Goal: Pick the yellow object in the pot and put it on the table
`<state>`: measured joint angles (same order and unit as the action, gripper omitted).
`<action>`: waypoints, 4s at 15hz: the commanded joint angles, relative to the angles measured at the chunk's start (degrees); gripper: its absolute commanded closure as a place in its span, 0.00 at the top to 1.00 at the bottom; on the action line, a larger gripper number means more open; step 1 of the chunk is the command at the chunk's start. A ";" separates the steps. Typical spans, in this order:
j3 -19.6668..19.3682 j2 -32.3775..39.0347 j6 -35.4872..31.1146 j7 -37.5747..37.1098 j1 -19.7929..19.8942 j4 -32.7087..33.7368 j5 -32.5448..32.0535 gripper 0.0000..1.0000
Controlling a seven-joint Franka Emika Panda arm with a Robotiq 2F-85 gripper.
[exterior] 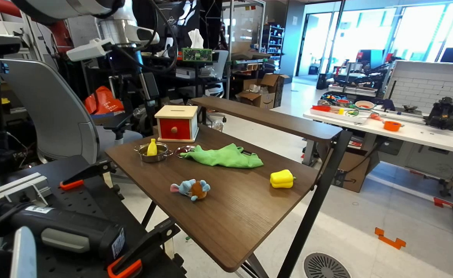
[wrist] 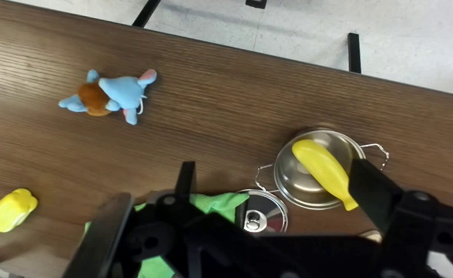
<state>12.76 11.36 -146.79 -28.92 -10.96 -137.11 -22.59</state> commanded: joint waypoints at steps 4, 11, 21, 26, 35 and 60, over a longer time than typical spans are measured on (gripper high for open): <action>-6.63 12.79 -5.56 -1.47 -9.05 9.36 -4.19 1.00; -11.02 22.53 -4.07 0.55 -16.26 18.28 -3.05 1.00; -13.16 29.80 -3.78 2.08 -19.13 26.78 -1.75 1.00; -13.30 31.65 -3.29 2.82 -19.43 29.24 -1.24 1.00; -13.76 33.19 -1.86 3.09 -19.70 31.80 -0.89 0.27; -20.75 11.89 -1.44 -5.65 -7.11 18.41 3.13 0.04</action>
<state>-5.17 23.67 -147.67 -30.12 -19.80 -116.91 -18.85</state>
